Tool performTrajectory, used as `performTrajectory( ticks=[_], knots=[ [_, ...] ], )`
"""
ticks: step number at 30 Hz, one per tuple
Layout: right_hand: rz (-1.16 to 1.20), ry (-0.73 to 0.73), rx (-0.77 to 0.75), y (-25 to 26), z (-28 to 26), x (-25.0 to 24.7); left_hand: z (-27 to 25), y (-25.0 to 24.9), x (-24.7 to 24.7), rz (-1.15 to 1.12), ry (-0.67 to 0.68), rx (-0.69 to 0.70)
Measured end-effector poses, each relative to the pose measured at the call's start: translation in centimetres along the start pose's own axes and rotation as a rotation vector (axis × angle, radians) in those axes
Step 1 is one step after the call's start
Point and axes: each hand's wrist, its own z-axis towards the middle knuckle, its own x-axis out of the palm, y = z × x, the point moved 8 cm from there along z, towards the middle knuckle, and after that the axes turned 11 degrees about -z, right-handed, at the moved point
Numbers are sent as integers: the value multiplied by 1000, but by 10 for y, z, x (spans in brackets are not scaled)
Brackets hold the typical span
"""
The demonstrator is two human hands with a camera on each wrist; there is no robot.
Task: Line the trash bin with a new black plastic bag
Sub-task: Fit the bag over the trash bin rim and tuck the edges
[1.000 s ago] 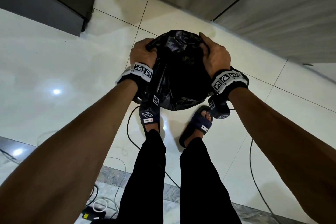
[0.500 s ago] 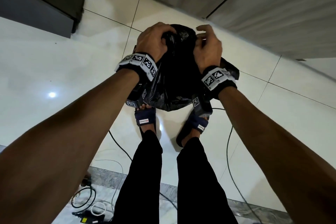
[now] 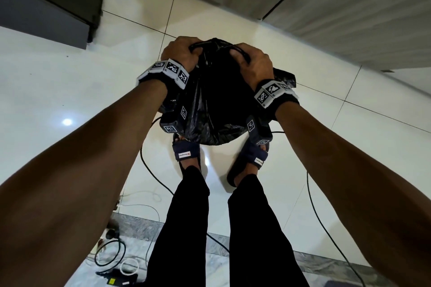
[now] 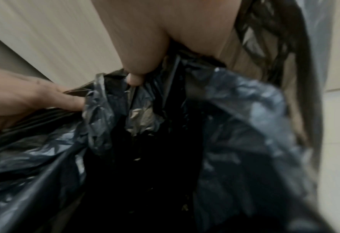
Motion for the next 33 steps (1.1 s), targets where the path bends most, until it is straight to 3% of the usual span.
performTrajectory(
  ticks=[3,10,15,18,22,26,33],
  knots=[
    [41,33,33,-11,-5,5,-3,17,1,-53,32,-83],
    [104,-186,45,-24,-20,-22,-15,39,9,-251,-55,-208],
    [77,-2,178,-41,-19,-7,-21,40,15,-280,-74,-223],
    [65,113,178,-44,-14,-6,-21,38,11,-277,-105,-187],
    [-123,10,59,-38,-12,-21,-21,7,2,-223,-187,27],
    [-77,-130,-18,-30,-15,-25,-9,-39,25,-43,27,214],
    [-73,-110,-55,-27,-11,-27,6,-36,16,-62,-99,133]
  ],
)
